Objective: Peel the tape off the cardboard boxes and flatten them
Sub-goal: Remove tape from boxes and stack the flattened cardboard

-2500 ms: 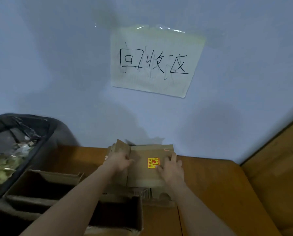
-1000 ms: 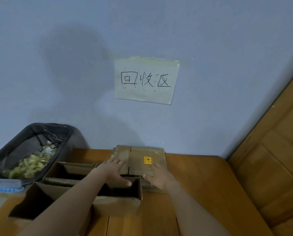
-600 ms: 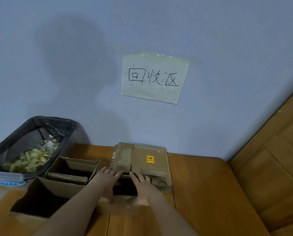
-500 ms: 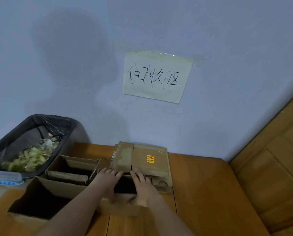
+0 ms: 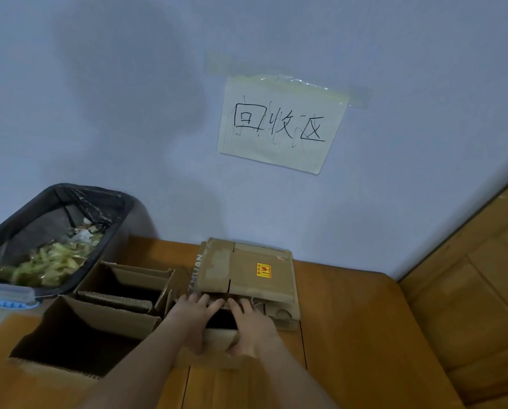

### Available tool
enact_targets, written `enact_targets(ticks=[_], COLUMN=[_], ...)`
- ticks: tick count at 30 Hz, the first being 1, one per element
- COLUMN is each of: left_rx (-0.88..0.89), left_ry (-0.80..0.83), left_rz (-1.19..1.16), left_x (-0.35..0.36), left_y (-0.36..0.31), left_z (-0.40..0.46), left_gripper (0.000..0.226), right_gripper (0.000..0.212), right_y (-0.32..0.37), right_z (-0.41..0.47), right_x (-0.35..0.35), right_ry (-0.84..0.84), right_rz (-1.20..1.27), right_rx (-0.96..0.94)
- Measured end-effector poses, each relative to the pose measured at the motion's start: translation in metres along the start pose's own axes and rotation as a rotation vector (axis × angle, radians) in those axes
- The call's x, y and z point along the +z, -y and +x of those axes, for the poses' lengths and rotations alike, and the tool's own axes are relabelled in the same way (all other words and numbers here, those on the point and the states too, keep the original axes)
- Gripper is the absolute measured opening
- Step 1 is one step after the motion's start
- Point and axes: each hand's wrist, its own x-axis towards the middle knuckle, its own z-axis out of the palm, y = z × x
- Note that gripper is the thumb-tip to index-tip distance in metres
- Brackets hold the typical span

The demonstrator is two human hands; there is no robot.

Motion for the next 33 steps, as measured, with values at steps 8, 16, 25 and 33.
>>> enact_targets(ticks=[8, 16, 25, 33], left_rx=[-0.013, 0.039, 0.018, -0.067], left_ry=[-0.129, -0.300, -0.398, -0.415], left_rz=[0.032, 0.082, -0.011, 0.122], left_x=[-0.008, -0.037, -0.052, -0.046], left_y=[-0.030, -0.067, -0.104, -0.120], left_z=[-0.025, -0.067, -0.129, -0.175], left_gripper=[0.110, 0.107, 0.109, 0.105], right_gripper=[0.101, 0.111, 0.112, 0.106], right_y=[-0.009, -0.013, -0.003, 0.015], right_z=[-0.043, -0.097, -0.161, -0.198], right_x=[-0.005, -0.027, -0.039, -0.032], right_ry=[-0.177, -0.165, -0.225, -0.324], right_rz=[-0.291, -0.260, -0.114, -0.195], right_rx=[-0.008, -0.086, -0.102, -0.146])
